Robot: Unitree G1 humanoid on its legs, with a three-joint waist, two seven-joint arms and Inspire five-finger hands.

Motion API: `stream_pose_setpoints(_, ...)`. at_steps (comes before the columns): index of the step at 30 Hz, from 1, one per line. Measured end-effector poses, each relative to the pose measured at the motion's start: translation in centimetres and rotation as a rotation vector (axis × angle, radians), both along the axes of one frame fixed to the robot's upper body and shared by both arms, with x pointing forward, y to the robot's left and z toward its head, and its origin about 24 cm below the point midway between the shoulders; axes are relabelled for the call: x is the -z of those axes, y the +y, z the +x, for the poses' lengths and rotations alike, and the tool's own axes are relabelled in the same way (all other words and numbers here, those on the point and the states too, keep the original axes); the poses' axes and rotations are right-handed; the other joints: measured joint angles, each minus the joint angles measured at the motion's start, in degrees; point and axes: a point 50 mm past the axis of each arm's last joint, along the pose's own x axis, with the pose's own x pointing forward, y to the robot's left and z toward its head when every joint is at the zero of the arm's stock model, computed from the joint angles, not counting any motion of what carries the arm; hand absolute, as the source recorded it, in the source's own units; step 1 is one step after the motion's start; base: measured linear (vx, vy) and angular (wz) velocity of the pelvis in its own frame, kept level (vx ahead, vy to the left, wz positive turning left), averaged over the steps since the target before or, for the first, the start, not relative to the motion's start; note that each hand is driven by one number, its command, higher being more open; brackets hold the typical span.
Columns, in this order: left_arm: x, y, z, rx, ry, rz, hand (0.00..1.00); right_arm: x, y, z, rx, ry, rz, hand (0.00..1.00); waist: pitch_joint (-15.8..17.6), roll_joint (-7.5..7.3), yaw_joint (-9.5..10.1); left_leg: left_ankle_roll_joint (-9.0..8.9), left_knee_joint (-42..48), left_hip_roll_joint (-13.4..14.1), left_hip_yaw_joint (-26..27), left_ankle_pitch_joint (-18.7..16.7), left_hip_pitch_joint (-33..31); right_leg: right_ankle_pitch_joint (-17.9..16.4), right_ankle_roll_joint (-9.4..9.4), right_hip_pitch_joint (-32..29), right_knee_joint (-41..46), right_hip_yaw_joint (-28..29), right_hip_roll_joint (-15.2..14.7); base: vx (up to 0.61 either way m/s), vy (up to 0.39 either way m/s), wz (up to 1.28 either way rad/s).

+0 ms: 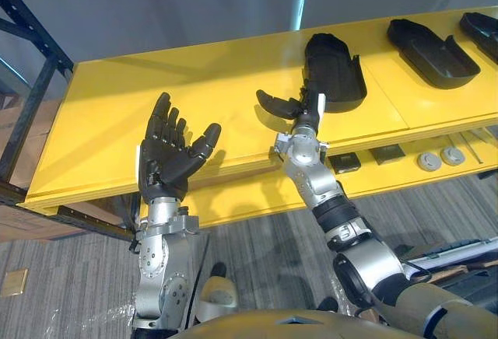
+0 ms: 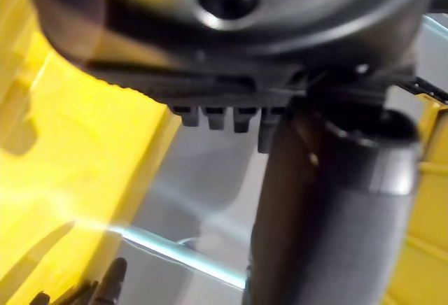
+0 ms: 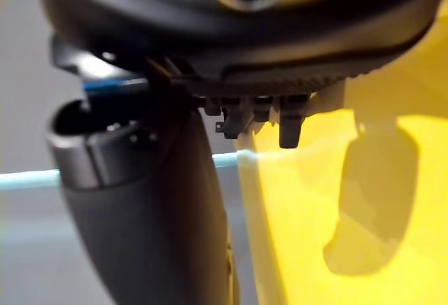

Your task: Walk over and take three plastic housings, then place them on the shelf

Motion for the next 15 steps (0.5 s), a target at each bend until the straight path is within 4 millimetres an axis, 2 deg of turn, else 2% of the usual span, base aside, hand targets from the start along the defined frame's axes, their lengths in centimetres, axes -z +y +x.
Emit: stream_pose_setpoints(15, 0.1, 0.0, 0.2, 0.024, 0.011, 0.041, 1.0, -0.1, -1.8, 0.4, 0.02, -0.019, -0.078, 1.0, 1.5, 0.7, -0.57, -0.09, 0.0, -0.4, 0.1, -0.2, 1.0, 1.1, 0.11, 1.6, -1.9, 0.1, 0.1, 0.0, 0.0, 0.0)
